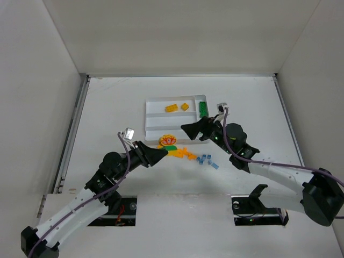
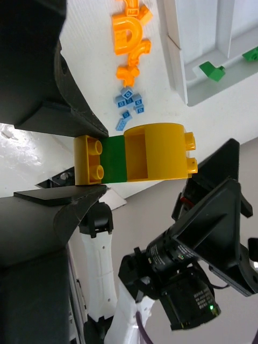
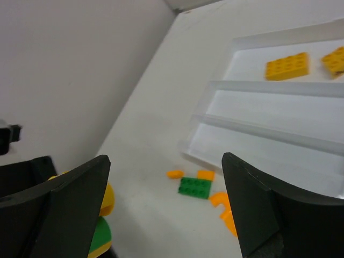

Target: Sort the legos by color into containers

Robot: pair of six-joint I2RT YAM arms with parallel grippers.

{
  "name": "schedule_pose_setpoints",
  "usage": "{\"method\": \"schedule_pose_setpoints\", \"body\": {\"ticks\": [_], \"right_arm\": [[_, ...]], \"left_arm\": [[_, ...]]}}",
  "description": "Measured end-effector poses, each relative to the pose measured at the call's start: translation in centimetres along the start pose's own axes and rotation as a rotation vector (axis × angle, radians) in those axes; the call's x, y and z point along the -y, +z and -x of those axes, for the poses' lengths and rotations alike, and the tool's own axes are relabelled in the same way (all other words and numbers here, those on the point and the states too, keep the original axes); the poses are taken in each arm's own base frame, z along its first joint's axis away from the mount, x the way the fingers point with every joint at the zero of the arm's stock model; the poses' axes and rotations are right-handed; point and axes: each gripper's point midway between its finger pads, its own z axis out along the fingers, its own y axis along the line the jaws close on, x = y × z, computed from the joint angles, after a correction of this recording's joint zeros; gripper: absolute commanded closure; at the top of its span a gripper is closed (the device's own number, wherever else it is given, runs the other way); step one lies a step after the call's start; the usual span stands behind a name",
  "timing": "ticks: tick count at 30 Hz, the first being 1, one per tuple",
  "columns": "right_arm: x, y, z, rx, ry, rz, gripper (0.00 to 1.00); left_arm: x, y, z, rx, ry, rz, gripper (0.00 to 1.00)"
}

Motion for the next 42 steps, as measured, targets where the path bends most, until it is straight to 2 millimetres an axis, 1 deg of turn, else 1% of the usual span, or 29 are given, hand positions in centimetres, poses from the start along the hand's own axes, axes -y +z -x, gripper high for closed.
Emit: {"method": "schedule_pose_setpoints", "body": {"ticks": [3,7,9,11,19,23,28,33,36,39,42], "right_arm": [[-2.8,0.0,-1.1,-0.037,0.041,0.130,0.06],[-6.1,-0.9,-2.3,-0.069,0.077,0.275,0.05],[-7.3,-1.2,-2.3,-0.073,0.094,0.328,0.05],[-8.1,-1.3,-2.1,-0.068,0.110,0.365,0.06],[-9.2,-1.3,-2.4,-0.087,0.168,0.430,0.10],[-9.3,-1.3,-3.0,-0.112,0.189,0.443,0.17],[-9.7,-1.4,-3.4,-0.131,0.206,0.469,0.29],[-9.7,-1.3,-4.0,-0.160,0.231,0.477,0.32],[-9.8,-1.3,-4.5,-0.178,0.247,0.486,0.41],[-10.2,-1.4,-4.3,-0.175,0.257,0.510,0.50],[-10.5,-1.5,-3.9,-0.166,0.269,0.528,0.58]], "left_arm": [[0.8,-0.3,0.1,0.008,-0.007,-0.028,0.87],[1.6,-0.6,0.4,0.018,-0.019,-0.056,0.87],[1.8,-0.7,0.4,0.019,-0.024,-0.065,0.87],[2.0,-0.7,0.3,0.018,-0.029,-0.070,0.87],[2.9,-0.8,0.2,0.015,-0.037,-0.104,0.87],[3.2,-0.8,0.2,0.014,-0.036,-0.116,0.87],[3.3,-0.8,0.1,0.009,-0.036,-0.120,0.87],[3.3,-0.8,0.1,0.009,-0.036,-0.120,0.87],[3.3,-0.8,0.1,0.009,-0.036,-0.120,0.87],[3.2,-0.6,0.0,0.006,-0.037,-0.115,0.87],[3.5,-0.6,0.2,0.010,-0.038,-0.128,0.87]]}}
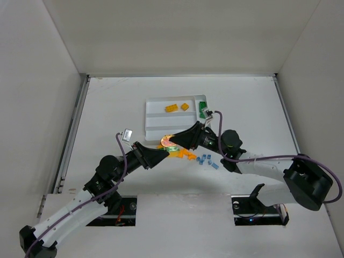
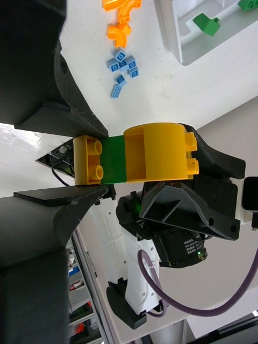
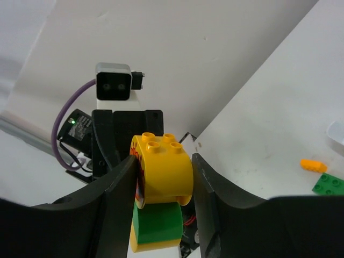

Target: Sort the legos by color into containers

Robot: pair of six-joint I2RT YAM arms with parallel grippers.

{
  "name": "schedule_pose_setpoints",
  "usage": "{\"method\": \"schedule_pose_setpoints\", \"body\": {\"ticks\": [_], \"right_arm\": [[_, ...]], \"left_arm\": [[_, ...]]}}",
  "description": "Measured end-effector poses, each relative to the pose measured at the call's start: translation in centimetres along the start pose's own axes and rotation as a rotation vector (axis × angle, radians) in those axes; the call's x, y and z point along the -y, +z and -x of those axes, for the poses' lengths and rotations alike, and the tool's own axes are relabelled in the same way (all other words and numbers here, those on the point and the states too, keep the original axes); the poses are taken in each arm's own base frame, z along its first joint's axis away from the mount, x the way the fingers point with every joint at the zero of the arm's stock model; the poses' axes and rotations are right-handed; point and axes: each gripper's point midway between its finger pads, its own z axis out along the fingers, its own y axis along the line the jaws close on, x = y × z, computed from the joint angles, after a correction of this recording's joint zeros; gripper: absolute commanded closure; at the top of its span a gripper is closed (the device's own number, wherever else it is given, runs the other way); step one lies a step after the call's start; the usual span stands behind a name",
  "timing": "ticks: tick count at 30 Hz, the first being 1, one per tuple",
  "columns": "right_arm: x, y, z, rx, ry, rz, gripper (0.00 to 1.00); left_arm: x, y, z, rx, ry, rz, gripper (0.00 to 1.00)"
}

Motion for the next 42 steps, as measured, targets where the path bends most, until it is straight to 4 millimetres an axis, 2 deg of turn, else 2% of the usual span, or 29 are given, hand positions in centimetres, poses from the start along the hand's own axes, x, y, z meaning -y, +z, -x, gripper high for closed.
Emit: {"method": "schedule_pose_setpoints", "body": {"ticks": [4,8,16,17,21,23,26,28,30,34,37,40,42], "right_arm": [[-0.7,0.0,0.4,0.013,0.003,0.031,0.64],[-0.6,-0.1,1.0,0.021,0.003,0.034,0.67],[-1.3,0.1,2.3,-0.031,-0.012,0.065,0.68],[-1.3,0.3,3.1,-0.017,-0.024,0.063,0.68],[-1.0,0.6,8.3,0.110,-0.102,0.036,0.68],[-0.8,0.6,9.6,0.141,-0.124,0.027,0.68],[-0.1,0.6,10.1,0.153,-0.138,0.005,0.68],[1.3,0.9,10.1,0.150,-0.138,-0.027,0.68],[3.7,1.3,10.1,0.143,-0.135,-0.083,0.68],[10.9,2.1,10.1,0.117,-0.117,-0.279,0.68],[16.3,2.5,10.3,0.087,-0.117,-0.451,0.68],[20.9,3.6,11.0,0.052,-0.142,-0.605,0.67],[23.0,4.5,11.7,0.033,-0.167,-0.673,0.67]], "left_arm": [[0.6,0.0,0.2,0.008,0.001,-0.024,0.87],[0.8,0.0,0.1,0.007,0.002,-0.035,0.87],[1.4,0.3,0.7,0.042,0.000,-0.060,0.87],[1.4,0.3,0.7,0.039,0.000,-0.061,0.87],[0.7,0.3,-0.2,0.012,-0.005,-0.047,0.87],[0.3,0.3,-0.4,0.006,-0.008,-0.036,0.87],[-0.3,0.5,-0.8,-0.008,-0.012,-0.018,0.87],[-0.6,0.6,-1.0,-0.014,-0.013,-0.010,0.87],[-0.9,0.6,-1.1,-0.016,-0.015,-0.004,0.87],[-1.6,0.7,-0.5,0.006,-0.014,0.022,0.87],[-3.0,1.0,0.2,0.035,-0.019,0.073,0.87],[-4.7,1.3,0.9,0.066,-0.026,0.137,0.87],[-5.7,1.4,1.6,0.096,-0.030,0.174,0.87]]}}
